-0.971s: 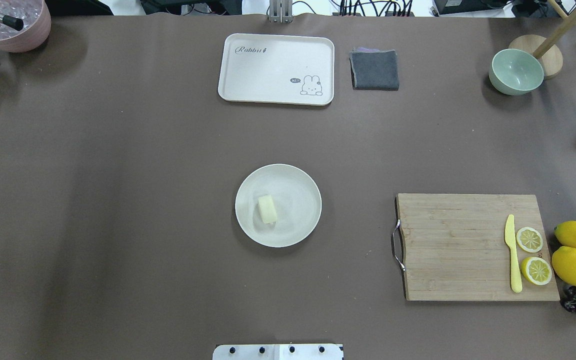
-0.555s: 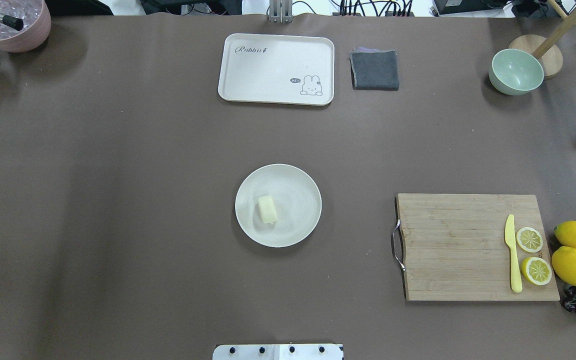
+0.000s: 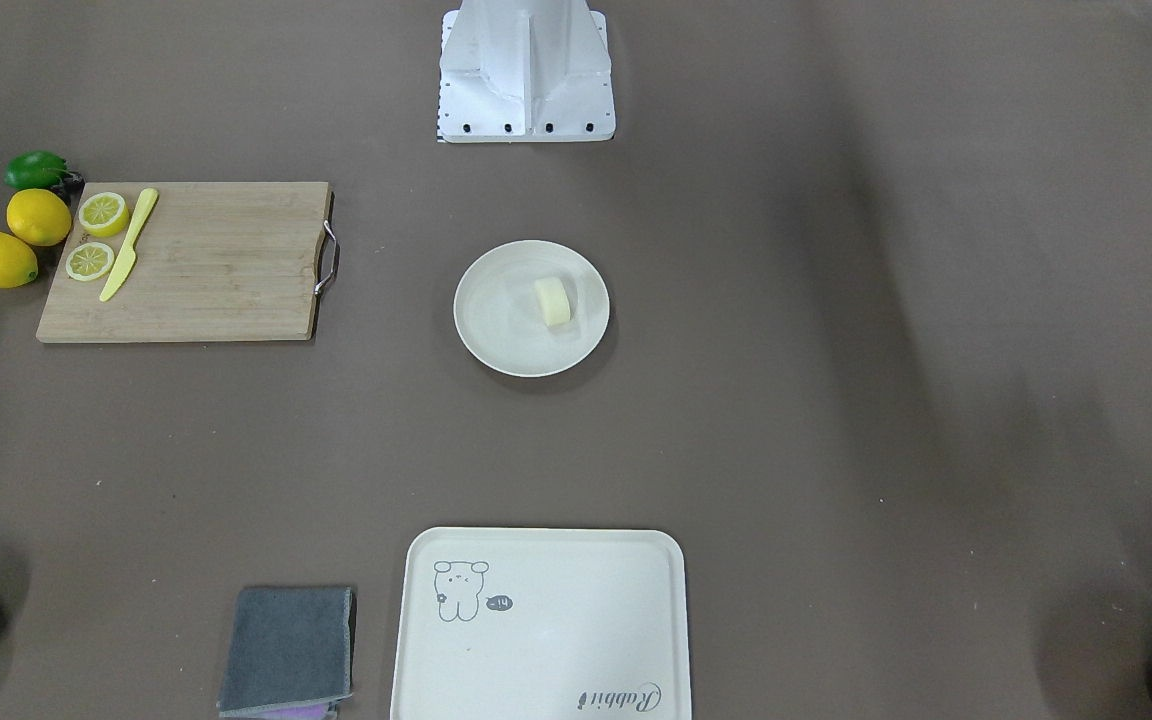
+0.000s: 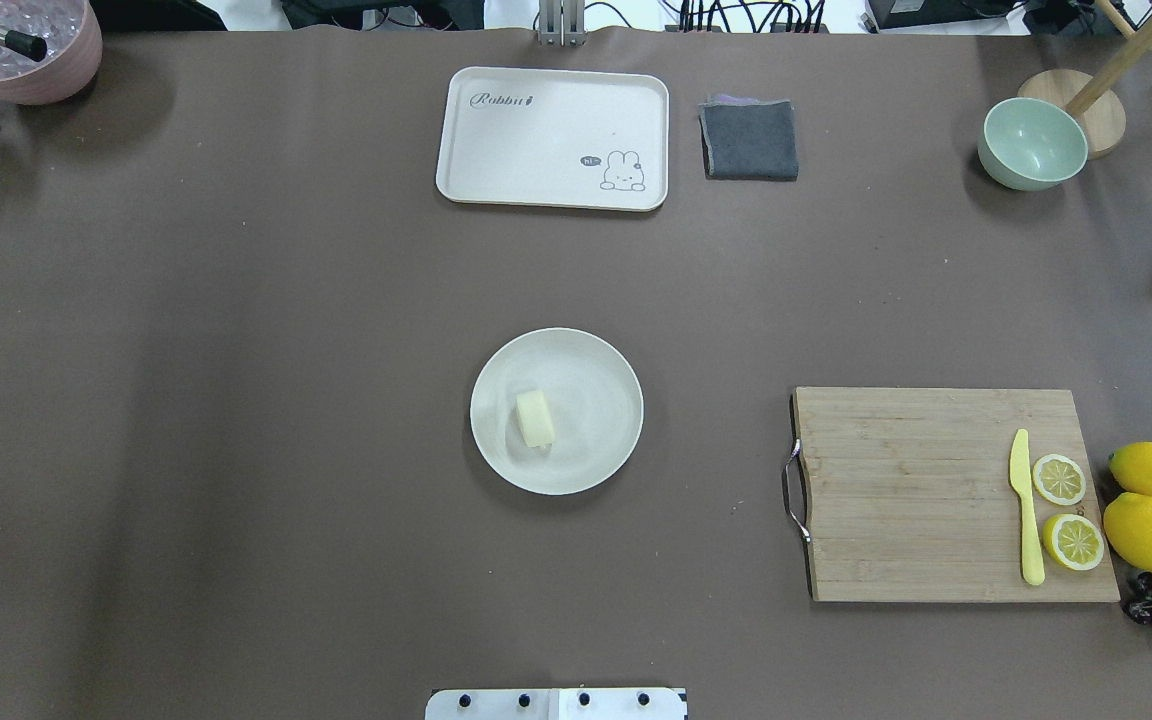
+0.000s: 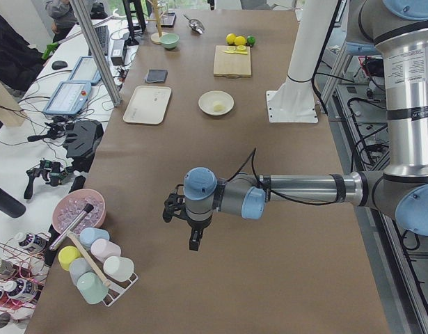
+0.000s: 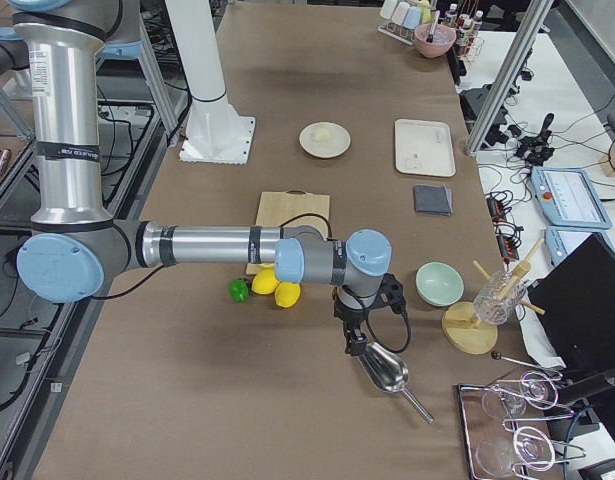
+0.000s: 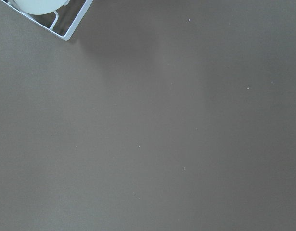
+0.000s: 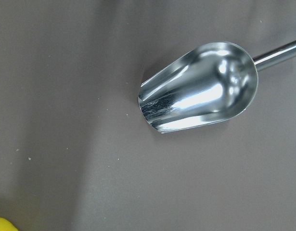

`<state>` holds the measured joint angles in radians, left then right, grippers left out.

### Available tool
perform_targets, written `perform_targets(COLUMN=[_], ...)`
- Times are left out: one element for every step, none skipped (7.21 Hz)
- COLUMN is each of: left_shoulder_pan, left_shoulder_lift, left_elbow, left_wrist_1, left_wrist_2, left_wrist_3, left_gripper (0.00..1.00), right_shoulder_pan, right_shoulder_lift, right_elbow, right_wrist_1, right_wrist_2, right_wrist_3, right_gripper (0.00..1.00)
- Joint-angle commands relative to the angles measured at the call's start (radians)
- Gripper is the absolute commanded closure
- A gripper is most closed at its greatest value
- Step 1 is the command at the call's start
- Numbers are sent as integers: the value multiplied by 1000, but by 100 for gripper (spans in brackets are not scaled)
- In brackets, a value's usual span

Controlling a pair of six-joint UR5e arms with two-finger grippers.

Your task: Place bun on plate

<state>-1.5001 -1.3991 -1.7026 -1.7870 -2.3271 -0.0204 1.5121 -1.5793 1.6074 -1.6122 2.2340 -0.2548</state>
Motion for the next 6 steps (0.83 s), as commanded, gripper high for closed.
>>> perform_targets(left_shoulder_pan=[1, 1, 1, 1, 1, 1], left_shoulder_lift=[-3, -3, -3, -3, -4, -6], left_elbow=[3, 3, 0, -3, -3, -5], left_wrist_1=[0, 0, 0, 0, 0, 0], left_wrist_2=[0, 0, 0, 0, 0, 0], left_wrist_3=[-1, -1, -1, -3, -3, -3], left_gripper=[3, 3, 3, 3, 3, 3], right_shoulder_pan=[2, 2, 2, 2, 2, 2], right_shoulder_lift=[-8, -18, -22, -22, -28, -30], right_elbow=[-1, 5, 5, 2, 2, 3], right_wrist_1=[0, 0, 0, 0, 0, 0], right_wrist_2=[-2, -1, -1, 1, 1, 2], right_wrist_3=[-4, -4, -4, -4, -3, -3], right_gripper=[0, 0, 0, 0, 0, 0])
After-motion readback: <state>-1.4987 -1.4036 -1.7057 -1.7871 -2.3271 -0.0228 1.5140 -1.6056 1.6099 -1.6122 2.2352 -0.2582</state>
